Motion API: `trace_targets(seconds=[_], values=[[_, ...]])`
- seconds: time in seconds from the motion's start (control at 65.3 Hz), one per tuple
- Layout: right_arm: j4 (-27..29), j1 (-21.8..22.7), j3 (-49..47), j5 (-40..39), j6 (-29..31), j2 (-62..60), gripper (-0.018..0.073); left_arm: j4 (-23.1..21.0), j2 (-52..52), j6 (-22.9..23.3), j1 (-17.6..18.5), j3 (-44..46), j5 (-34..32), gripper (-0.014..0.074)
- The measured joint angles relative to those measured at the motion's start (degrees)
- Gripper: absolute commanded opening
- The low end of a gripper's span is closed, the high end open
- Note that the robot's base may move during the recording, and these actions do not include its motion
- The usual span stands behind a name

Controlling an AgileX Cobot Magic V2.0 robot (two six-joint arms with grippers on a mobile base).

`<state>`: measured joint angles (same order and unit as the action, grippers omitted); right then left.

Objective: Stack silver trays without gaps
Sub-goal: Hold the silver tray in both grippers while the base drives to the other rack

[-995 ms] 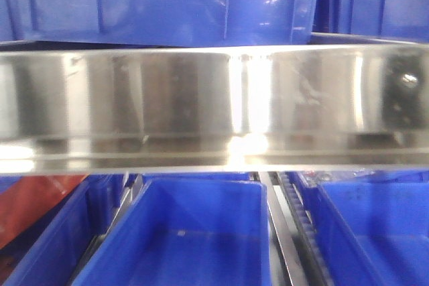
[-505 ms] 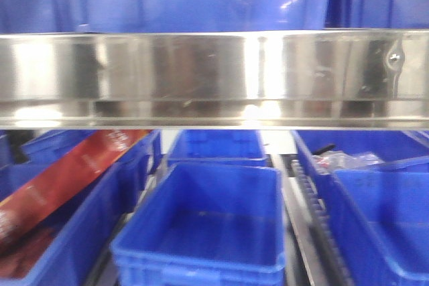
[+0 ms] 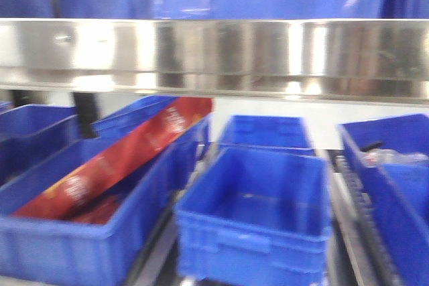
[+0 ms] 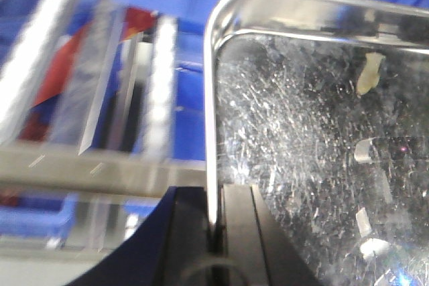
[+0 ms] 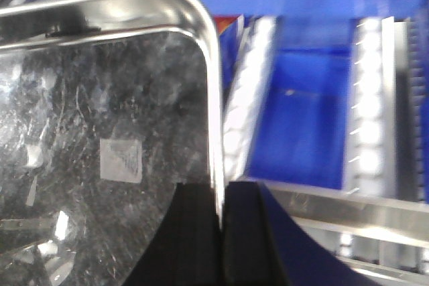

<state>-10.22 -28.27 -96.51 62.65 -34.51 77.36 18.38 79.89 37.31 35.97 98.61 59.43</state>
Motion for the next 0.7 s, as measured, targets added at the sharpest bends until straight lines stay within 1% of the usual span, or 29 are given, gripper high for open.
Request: trace_targets(seconds=[0.704], values=[[-0.2, 0.0, 0.0, -0.2, 0.0, 0.0, -0.0078, 0.0, 0.0, 0.0, 0.0, 0.0, 0.0, -0.0017]])
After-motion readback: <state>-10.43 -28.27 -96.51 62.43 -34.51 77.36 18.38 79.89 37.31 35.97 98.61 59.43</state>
